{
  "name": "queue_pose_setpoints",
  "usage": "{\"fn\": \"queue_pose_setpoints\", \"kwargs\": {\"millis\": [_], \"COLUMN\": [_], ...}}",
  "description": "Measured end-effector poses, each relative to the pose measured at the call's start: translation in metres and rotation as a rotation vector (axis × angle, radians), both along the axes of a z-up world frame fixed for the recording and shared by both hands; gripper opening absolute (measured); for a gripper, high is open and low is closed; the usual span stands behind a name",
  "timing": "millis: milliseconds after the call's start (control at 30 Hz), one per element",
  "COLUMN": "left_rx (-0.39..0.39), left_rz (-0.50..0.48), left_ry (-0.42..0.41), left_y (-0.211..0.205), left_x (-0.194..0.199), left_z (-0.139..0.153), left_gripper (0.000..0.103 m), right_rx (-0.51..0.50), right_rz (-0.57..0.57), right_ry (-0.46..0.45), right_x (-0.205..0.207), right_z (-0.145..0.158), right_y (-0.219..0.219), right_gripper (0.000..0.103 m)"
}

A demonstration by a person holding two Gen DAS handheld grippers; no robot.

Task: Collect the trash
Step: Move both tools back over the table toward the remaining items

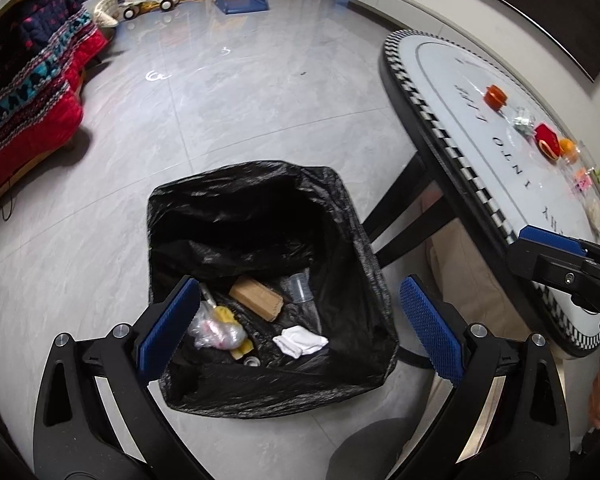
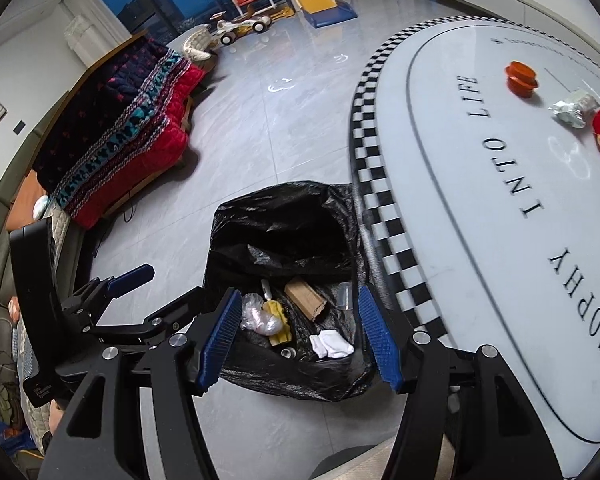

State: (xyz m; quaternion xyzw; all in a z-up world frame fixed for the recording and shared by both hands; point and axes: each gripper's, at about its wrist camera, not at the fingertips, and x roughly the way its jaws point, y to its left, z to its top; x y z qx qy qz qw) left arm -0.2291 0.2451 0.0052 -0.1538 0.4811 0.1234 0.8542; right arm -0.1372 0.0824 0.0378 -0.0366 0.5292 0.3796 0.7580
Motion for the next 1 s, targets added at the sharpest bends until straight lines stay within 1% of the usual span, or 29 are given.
{"fn": "queue_pose_setpoints", "kwargs": {"millis": [267, 333, 600, 800, 900, 1000], "left_rx": [0.006, 0.007, 0.027, 0.046, 0.064, 0.069], "left_rz": [-0.086, -0.111, -0.236, -0.356, -0.425, -0.499], "left_ry": [-0.017, -0.016, -0.014, -0.021, -0.015, -0.031], "left_y": [-0.038, -0.048, -0.099, -0.151, -0.183, -0.214], "left_x": [0.046, 0.058, 0.108, 0.147, 0.167, 0.187], "left_z": [0.015, 0.018, 0.033, 0.044, 0.048, 0.052], "left_gripper": [0.097, 0.097, 0.097, 0.097, 0.097, 0.097], "right_rx": [0.008, 0.005, 0.006, 0.001, -0.015, -0.027], "right_rz": [-0.102, -0.139, -0.275, -0.409, -0.487, -0.574], "right_ry": [-0.03, -0.038, -0.064, -0.072, -0.089, -0.098], "right_x": [0.033, 0.043, 0.083, 0.112, 0.127, 0.142], "right_z": [0.008, 0.01, 0.021, 0.026, 0.028, 0.029], "right_y": [-0.043, -0.057, -0.119, -0.18, -0.216, -0.255], "right_gripper": [0.063, 0.066, 0.066, 0.067, 0.068, 0.068]}}
